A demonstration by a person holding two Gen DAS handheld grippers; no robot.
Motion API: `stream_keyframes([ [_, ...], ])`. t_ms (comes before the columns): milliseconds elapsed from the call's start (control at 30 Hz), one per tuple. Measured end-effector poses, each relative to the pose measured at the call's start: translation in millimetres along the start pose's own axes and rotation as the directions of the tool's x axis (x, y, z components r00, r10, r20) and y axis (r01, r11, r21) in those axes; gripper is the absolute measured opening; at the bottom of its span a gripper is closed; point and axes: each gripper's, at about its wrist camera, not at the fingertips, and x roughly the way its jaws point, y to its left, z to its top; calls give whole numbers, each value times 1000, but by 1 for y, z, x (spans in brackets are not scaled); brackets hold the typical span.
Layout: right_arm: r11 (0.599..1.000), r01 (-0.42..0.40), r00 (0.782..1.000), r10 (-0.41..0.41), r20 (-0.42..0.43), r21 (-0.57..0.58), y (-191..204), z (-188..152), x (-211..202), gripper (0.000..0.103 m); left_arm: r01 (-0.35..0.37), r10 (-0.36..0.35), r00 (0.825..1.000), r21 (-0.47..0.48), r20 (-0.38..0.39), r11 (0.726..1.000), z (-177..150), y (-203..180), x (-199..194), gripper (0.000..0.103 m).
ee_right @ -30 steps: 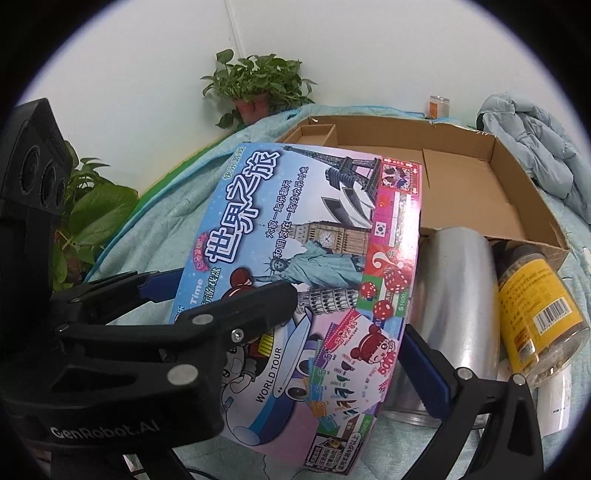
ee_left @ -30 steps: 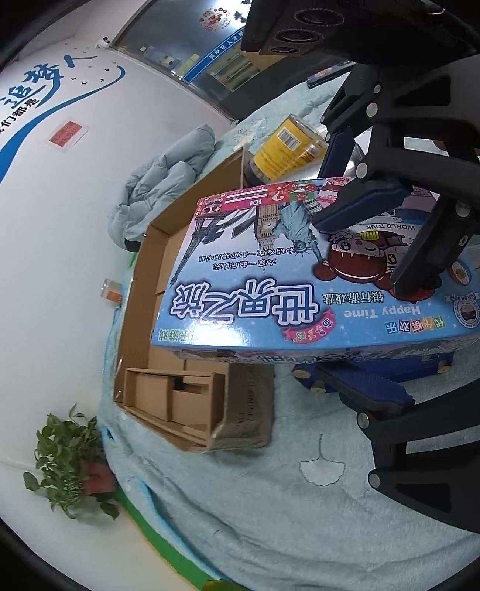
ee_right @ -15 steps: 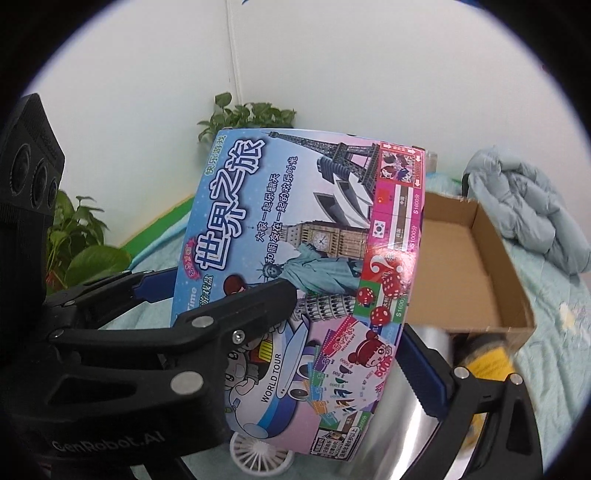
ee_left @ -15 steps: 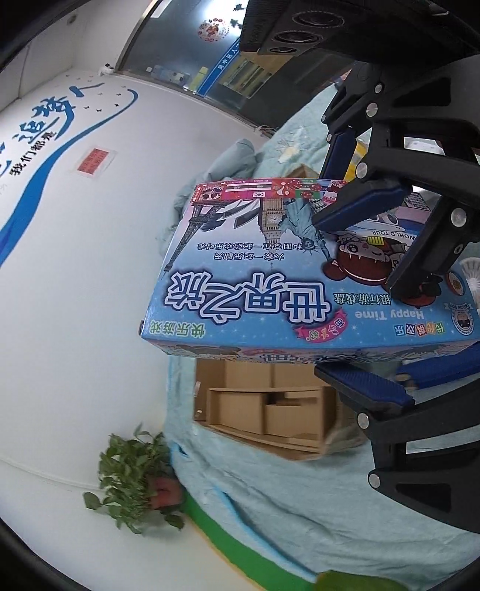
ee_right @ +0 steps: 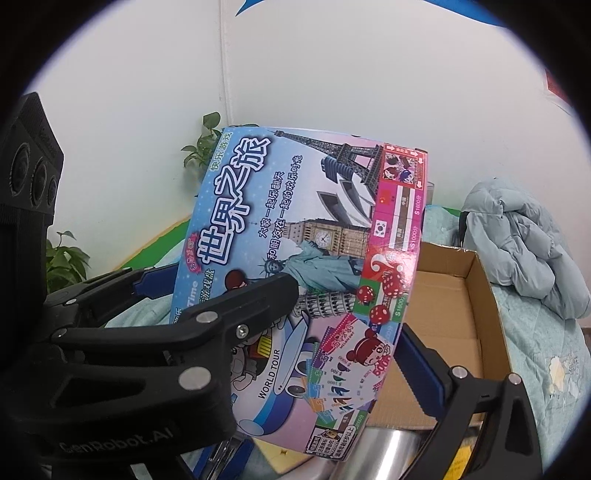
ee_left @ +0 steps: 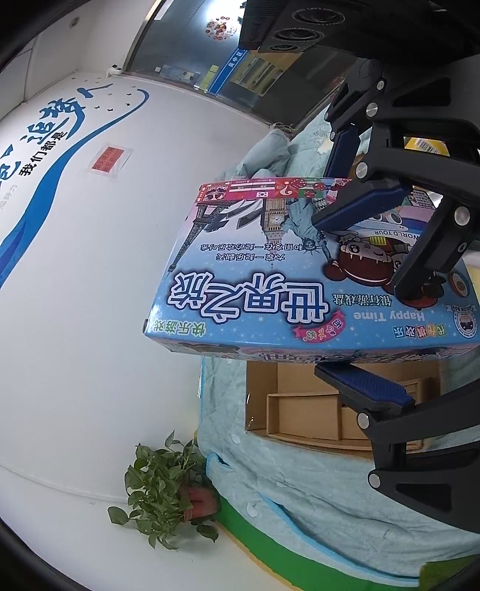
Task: Organize rigid objects
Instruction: 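Lift the game box and lower it flat into the large box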
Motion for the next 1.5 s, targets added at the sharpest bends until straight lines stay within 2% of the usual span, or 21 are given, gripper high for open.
stream_keyframes([
  [233,999,-30,996,32,-84,23,-10,10,39,98,-25,24,996,-16,-86,1000,10,11,48,69],
  [433,997,-63,981,68,-180,35,-14,-2,72,97,-59,50,986,-52,-161,997,-15,30,81,69],
  [533,996,-74,972,83,-222,44,-18,-9,88,93,-70,53,978,-74,-202,995,-30,41,99,69],
  [633,994,-83,955,98,-281,64,-25,-19,105,87,-96,72,968,-89,-241,991,-44,55,119,67],
  [733,992,-93,939,117,-323,90,-30,-27,112,87,-102,76,965,-92,-250,991,-53,64,132,64],
  [867,989,-93,916,131,-380,115,-36,-32,122,85,-116,95,961,-65,-261,991,-59,68,142,54],
  [933,983,-98,898,155,-411,157,-41,-37,129,84,-151,136,954,-36,-268,988,-63,69,147,48],
  [1000,979,-113,888,176,-425,169,-42,-41,133,79,-159,142,948,-36,-285,987,-65,73,148,43],
  [1033,979,-114,883,178,-434,169,-41,-41,135,71,-147,126,943,-44,-308,988,-69,77,152,39],
  [1067,980,-119,872,180,-454,161,-38,-43,139,57,-136,114,939,-47,-323,990,-72,80,152,31],
  [1100,980,-129,860,188,-475,153,-33,-44,143,48,-111,88,936,-49,-342,993,-75,81,154,23],
  [1133,981,-134,847,187,-497,141,-28,-47,148,39,-92,67,933,-55,-354,994,-79,81,152,23],
  [1167,985,-131,845,171,-507,113,-22,-49,151,39,-101,76,935,-56,-347,993,-81,82,148,23],
  [1200,988,-126,855,154,-496,90,-18,-48,150,39,-113,90,937,-51,-337,992,-82,84,143,23],
  [1267,982,-146,847,187,-497,121,-17,-47,148,39,-129,108,949,-53,-295,990,-82,88,125,23],
  [1333,972,-156,846,224,-484,176,-25,-44,143,41,-138,125,961,-36,-246,990,-83,88,103,26],
  [1367,975,-141,861,207,-464,173,-30,-39,138,48,-142,133,964,-24,-230,990,-83,86,95,28],
  [1400,978,-121,876,186,-446,170,-38,-36,135,55,-148,142,966,-13,-217,989,-84,85,86,38],
  [1433,978,-91,891,164,-423,188,-48,-32,132,71,-161,158,968,-1,-195,987,-87,83,76,46],
  [1467,974,-75,897,160,-413,215,-57,-31,131,75,-174,171,968,1,-181,985,-88,83,70,69],
  [1500,966,-53,897,158,-413,254,-66,-29,136,75,-198,195,968,-4,-158,980,-90,82,63,86],
])
